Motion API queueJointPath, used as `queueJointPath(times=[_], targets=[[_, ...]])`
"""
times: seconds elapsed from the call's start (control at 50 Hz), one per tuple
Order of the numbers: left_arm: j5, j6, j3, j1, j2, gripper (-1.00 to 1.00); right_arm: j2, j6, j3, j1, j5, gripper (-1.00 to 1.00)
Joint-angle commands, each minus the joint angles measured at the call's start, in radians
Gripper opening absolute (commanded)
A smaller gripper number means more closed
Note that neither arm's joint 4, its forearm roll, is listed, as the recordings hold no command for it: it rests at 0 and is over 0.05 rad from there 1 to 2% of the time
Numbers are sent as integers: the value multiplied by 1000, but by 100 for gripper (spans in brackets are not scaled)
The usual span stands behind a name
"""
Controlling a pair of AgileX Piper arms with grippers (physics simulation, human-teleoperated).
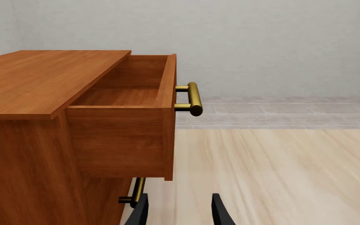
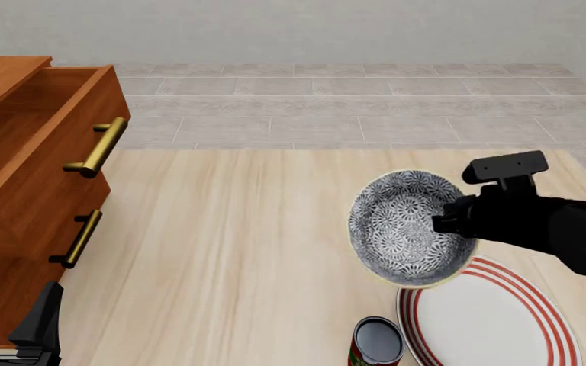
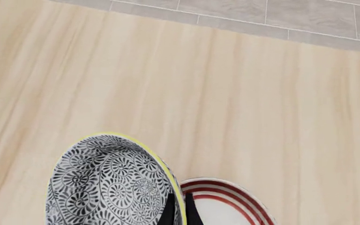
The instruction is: Put the bowl on the plate.
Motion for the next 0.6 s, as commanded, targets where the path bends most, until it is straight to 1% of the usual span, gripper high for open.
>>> queueJointPath(times=[0.02,0.26,0.32,0.48,0.6], targets=[[0,0,0,0,0,100,-173,25,138,-101,25,-100],[0,0,0,0,0,100,-314,53,274,-179,39,-100],[0,0,0,0,0,100,-322,57,287,-188,35,-100],[0,0,0,0,0,100,-353,60,356,-248,8,-100],[0,0,0,0,0,100,-363,54,395,-278,-9,-100]])
